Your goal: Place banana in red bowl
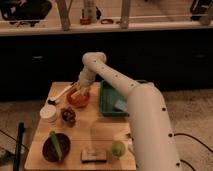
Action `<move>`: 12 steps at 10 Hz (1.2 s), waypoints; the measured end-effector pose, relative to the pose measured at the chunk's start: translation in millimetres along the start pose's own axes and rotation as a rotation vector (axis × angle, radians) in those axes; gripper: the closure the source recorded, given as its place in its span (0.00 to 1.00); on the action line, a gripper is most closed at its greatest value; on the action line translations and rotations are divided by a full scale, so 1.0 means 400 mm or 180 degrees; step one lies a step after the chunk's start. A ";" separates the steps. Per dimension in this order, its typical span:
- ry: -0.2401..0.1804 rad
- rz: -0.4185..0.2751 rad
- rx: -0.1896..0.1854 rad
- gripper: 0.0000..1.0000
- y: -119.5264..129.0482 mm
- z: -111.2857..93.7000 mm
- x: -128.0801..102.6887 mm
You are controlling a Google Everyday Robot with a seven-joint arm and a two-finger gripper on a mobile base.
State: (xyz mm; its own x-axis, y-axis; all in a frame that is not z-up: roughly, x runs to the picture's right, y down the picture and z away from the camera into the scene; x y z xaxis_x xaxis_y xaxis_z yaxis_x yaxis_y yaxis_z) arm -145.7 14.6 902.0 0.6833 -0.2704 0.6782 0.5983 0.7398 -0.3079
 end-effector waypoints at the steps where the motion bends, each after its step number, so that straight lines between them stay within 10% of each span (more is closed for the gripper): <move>1: -0.0010 -0.0017 -0.0014 1.00 -0.002 0.003 -0.003; 5: -0.0032 -0.0062 -0.0061 0.99 -0.013 0.013 -0.011; 12: -0.0084 -0.0095 -0.0183 0.30 -0.027 0.024 -0.009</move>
State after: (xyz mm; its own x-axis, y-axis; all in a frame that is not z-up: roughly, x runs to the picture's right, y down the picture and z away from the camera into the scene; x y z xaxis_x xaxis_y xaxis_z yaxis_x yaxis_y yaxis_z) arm -158.8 13.4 909.3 0.6541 -0.2748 0.7048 0.6417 0.6949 -0.3246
